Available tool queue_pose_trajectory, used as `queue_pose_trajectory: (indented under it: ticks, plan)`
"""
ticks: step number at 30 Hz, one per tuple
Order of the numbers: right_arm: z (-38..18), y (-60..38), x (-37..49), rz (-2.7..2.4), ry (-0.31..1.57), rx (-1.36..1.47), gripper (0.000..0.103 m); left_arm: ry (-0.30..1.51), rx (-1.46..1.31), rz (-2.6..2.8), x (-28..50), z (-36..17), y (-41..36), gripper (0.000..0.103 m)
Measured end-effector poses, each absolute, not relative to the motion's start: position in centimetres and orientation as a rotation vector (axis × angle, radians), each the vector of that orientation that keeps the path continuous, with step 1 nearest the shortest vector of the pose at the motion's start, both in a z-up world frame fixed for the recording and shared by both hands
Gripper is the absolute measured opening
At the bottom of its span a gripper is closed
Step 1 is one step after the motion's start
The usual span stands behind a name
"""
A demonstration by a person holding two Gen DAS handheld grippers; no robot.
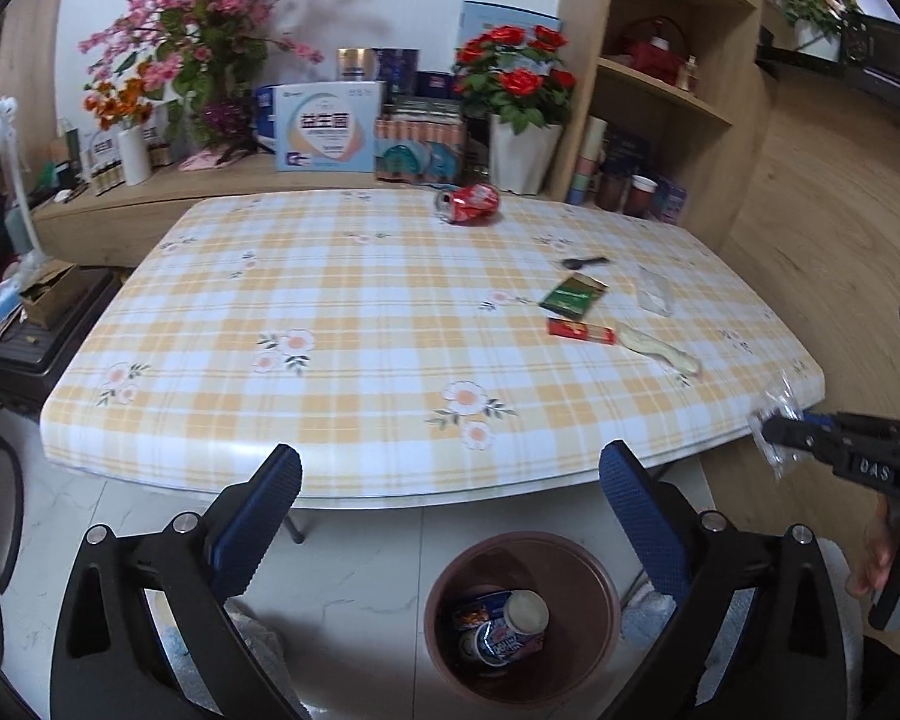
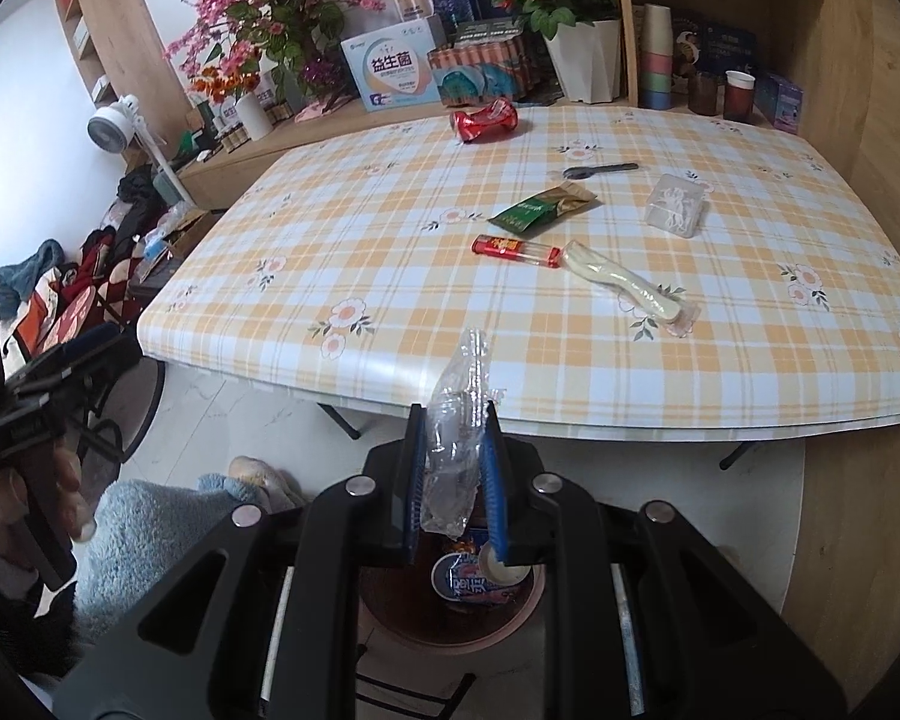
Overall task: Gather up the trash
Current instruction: 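Open the right tool over the brown bin, dropping the plastic bag, then move the left tool to the red crushed can and close on it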
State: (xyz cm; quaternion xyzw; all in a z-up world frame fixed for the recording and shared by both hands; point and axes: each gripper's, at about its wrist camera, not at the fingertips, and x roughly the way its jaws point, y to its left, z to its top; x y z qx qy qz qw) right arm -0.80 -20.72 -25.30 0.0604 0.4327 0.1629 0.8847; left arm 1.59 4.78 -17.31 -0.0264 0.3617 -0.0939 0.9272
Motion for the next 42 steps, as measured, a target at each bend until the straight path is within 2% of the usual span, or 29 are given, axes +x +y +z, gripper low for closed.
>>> queue_pose_trajectory:
  ticks: [18, 23, 26, 28, 30, 33, 42]
  plan:
    - [-27.0, -17.3, -1.1, 0.385, 0.975, 0.055, 0.024, 0.748, -0.048, -0.071, 1.5, -18.1, 7.7, 0.097]
    - [-26.9, -17.0, -1.3, 0.387, 0.959, 0.043, 0.039, 0.756, -0.087, -0.07, 1.5, -18.4, 8.1, 0.097]
    - [-26.6, -17.3, -1.2, 0.366, 0.943, 0.046, 0.06, 0.755, -0.081, -0.064, 1.4, -18.4, 8.2, 0.097]
    - [-26.4, -17.7, -1.2, 0.336, 0.924, 0.043, 0.081, 0.754, -0.082, -0.062, 1.3, -18.5, 8.3, 0.097]
    - [-26.1, -18.2, -1.2, 0.301, 0.902, 0.043, 0.094, 0.755, -0.083, -0.062, 1.3, -18.5, 8.3, 0.097]
    - [-26.0, -19.0, -0.9, 0.255, 0.888, 0.048, 0.097, 0.755, -0.084, -0.064, 1.3, -18.5, 8.3, 0.097]
    - [-26.2, -22.0, 0.7, 0.177, 0.89, 0.061, 0.097, 0.764, -0.084, -0.07, 2.1, -18.9, 7.8, 0.097]
